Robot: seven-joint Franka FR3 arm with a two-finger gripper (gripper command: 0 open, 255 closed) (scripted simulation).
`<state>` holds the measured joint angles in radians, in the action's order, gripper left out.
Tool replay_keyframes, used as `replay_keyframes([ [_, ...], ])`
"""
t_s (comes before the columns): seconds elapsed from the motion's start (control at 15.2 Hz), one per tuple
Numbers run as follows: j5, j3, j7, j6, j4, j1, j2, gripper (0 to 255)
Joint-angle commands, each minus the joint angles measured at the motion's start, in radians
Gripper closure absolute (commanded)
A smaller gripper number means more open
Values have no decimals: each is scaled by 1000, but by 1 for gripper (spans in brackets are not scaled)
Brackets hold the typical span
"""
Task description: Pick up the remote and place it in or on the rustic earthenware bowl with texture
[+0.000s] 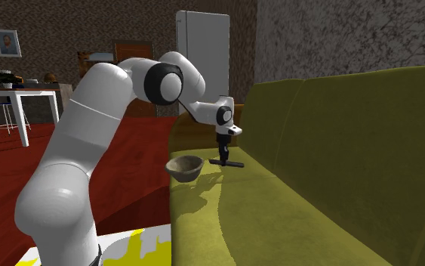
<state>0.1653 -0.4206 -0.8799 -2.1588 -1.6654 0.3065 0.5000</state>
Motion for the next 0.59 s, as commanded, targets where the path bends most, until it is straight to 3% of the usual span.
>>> replay_keyframes([
  [0.0,-6,-4,3,22,9,-3,-14,255],
  [0.53,-26,-15,12,111,60,-8,-54,255],
])
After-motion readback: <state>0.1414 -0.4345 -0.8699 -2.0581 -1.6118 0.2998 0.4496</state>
